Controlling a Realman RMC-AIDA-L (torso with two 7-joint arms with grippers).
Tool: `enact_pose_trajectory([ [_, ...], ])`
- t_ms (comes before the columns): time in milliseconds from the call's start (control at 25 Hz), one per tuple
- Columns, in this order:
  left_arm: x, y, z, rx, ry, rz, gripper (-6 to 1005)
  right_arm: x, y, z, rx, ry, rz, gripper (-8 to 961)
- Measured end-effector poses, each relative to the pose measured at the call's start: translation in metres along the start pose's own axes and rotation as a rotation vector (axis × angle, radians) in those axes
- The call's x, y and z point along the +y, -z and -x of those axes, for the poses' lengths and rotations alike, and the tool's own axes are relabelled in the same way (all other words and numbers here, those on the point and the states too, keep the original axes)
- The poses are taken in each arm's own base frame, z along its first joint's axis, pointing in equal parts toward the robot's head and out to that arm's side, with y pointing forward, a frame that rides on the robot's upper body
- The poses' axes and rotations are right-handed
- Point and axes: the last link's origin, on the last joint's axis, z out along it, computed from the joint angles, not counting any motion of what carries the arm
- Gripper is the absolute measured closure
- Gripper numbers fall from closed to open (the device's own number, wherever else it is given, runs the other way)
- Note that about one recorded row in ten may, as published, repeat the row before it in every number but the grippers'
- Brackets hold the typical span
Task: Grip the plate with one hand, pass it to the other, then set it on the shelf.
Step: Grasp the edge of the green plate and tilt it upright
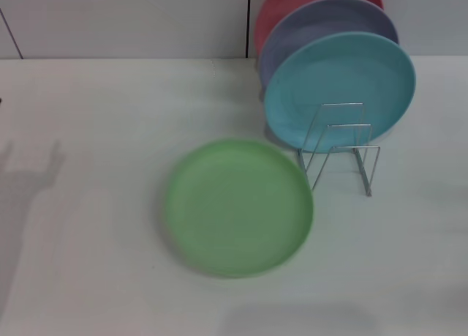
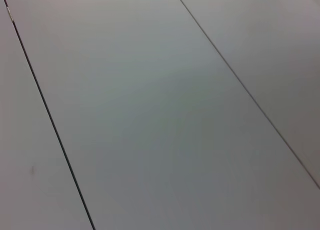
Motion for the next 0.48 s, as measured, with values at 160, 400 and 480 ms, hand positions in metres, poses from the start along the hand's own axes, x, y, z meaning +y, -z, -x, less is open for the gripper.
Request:
enact_pose_trajectory([
  [160,-0.002,-0.009,-0.002,-0.005,0.004,0.019,166,0.002,-0.002,0.000,-0.002,-0.003,0.004,378],
  [400,-0.019,-0.038,0.007,-0.135,0.055,0.006,165,0.002,-0.002,0.000,-0.002,-0.002,0.005,378],
  [480,-0.022,-0.047,0.011,-0.184,0.059,-0.002,165,0.002,-0.002,0.000,-0.002,-0.002,0.005,378],
])
